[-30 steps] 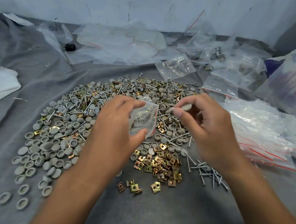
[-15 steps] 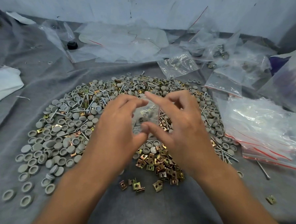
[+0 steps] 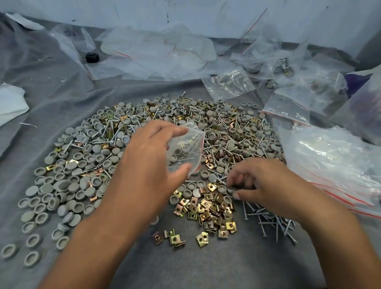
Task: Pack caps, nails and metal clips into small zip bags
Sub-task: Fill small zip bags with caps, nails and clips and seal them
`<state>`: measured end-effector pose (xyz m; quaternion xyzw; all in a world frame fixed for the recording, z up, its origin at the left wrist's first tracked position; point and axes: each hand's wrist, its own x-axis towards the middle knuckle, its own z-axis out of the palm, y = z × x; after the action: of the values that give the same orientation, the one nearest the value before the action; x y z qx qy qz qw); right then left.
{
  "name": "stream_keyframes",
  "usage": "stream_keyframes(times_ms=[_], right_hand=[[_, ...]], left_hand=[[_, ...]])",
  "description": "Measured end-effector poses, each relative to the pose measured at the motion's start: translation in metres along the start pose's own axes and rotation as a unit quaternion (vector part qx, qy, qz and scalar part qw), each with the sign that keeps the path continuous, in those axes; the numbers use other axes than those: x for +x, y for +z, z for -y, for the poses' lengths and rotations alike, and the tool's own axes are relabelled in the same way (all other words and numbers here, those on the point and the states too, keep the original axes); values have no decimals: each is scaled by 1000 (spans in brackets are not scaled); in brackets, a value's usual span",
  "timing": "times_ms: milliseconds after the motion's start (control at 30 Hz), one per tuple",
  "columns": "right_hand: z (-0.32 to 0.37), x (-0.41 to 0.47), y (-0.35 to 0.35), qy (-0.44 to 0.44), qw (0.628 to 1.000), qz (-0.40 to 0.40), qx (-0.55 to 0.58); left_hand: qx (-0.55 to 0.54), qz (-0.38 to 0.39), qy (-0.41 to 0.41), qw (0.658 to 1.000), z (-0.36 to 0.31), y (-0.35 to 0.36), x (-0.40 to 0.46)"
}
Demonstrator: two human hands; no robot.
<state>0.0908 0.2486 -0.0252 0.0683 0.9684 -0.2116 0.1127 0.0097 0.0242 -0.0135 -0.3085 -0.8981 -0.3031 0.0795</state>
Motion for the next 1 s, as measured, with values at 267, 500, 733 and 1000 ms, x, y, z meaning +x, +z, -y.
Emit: stream_keyframes(times_ms=[267, 500, 733, 1000], right_hand=[[11, 2, 0, -43, 987, -136, 78], [62, 4, 15, -235, 900, -354, 97], [39, -2, -5, -107, 941, -278, 160], [6, -4, 1, 26, 998, 31, -39]], left_hand=[[9, 5, 3, 1000, 0, 1, 0], [-2, 7, 2, 1000, -4, 2, 0], [-6, 10, -4, 1000, -1, 2, -1], [-2, 6, -6, 1000, -2, 0, 0]])
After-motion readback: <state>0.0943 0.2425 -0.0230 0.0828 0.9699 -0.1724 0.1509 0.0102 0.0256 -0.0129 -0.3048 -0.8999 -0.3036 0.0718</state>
